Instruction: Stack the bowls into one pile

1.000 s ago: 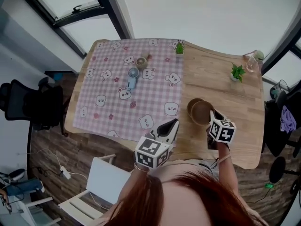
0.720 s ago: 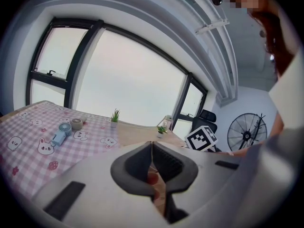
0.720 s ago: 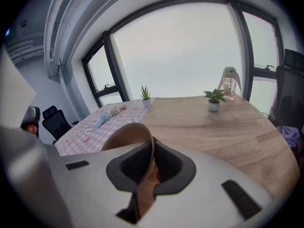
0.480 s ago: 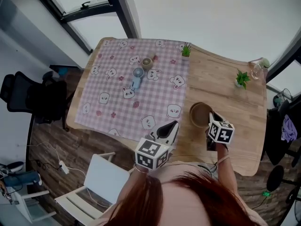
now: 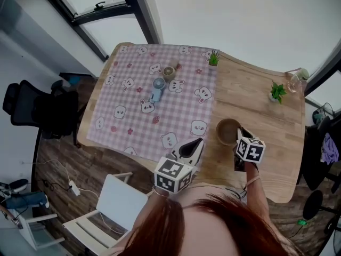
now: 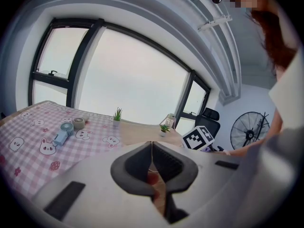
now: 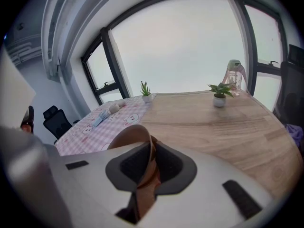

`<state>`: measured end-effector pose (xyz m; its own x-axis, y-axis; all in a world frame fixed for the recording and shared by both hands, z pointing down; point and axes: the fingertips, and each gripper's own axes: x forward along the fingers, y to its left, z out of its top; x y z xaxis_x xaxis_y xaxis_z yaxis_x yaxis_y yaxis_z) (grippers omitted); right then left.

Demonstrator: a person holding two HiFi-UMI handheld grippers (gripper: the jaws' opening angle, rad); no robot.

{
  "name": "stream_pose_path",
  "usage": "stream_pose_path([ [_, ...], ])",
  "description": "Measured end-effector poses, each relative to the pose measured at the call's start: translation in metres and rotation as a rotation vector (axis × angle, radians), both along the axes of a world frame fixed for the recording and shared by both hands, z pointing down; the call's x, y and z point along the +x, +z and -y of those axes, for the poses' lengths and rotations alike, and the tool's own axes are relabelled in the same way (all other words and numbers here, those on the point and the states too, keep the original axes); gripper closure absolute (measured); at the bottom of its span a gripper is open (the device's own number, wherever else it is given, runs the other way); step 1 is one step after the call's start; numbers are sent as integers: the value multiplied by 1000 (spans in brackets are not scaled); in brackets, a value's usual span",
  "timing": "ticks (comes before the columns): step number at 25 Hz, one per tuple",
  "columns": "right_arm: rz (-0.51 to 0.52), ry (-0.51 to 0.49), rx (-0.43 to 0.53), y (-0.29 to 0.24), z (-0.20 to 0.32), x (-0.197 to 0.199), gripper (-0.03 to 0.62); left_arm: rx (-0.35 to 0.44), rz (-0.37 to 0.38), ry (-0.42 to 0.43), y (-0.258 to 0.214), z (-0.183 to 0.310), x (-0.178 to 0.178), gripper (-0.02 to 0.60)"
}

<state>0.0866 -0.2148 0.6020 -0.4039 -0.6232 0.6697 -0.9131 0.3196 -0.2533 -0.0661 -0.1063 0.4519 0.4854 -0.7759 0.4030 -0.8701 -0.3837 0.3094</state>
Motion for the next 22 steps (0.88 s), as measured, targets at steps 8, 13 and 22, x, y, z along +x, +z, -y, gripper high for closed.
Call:
stream_pose_path([
  [8,-18,-6,-10,9,6,-3,560,-9,5,0,4,10,-3,571],
  [13,-35,-7,-10,13,10,-1,562,-16,8,5,6,15,-2,571],
  [22,-96,-32,13,16,11,0,562,-22,11,29,9,18,1,571],
])
